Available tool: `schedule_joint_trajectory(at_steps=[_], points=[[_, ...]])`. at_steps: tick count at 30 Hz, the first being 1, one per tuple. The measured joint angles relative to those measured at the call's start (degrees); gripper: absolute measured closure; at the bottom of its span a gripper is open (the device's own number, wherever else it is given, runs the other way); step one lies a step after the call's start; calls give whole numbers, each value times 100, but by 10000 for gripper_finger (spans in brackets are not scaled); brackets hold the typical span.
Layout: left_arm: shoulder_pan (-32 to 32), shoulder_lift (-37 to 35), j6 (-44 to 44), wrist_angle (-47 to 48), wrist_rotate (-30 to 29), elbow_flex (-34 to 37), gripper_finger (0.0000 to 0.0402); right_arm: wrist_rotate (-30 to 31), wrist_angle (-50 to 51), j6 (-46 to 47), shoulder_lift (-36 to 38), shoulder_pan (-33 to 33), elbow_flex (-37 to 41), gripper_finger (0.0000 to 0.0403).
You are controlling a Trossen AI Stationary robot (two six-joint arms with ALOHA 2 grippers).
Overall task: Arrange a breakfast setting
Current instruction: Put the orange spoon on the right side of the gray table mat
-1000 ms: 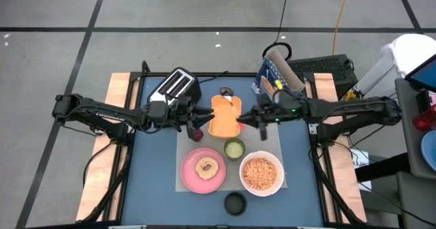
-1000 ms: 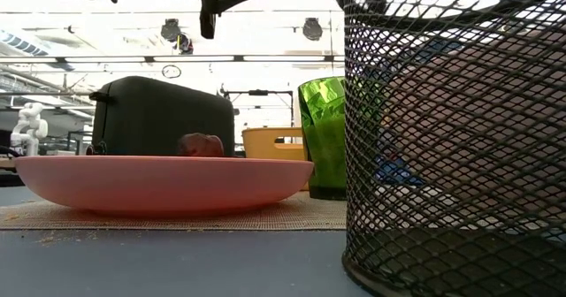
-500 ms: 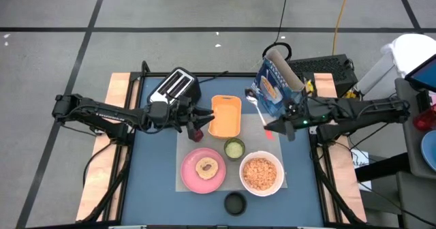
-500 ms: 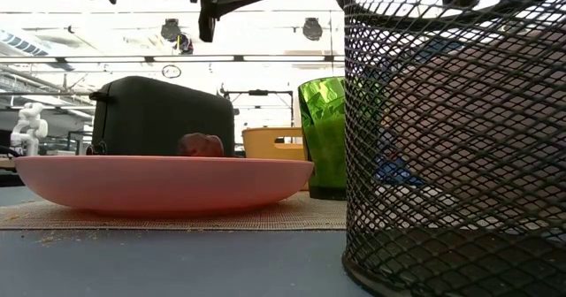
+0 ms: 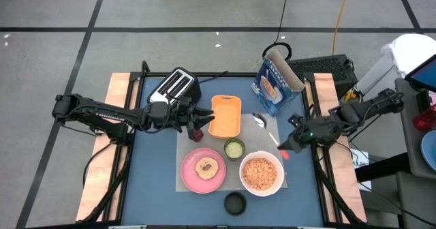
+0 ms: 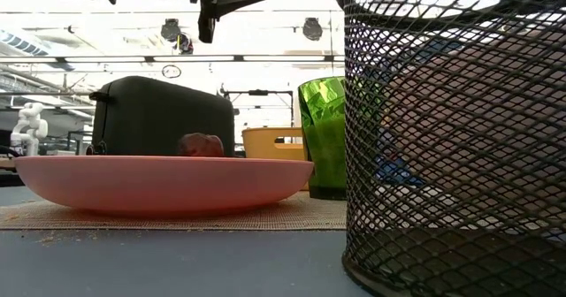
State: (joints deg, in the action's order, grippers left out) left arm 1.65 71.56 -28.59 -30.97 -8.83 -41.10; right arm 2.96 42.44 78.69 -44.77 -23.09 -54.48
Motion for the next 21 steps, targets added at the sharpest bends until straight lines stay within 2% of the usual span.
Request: schedule_joint_trajectory(at_steps=[11,21], points=[[0,1,-43,25,-1,0,247,26,1499,1633,-40,-964,0,403],[49,1,-108,511,-5,0,247,571,1656,2692,-355,-1698,0,403]])
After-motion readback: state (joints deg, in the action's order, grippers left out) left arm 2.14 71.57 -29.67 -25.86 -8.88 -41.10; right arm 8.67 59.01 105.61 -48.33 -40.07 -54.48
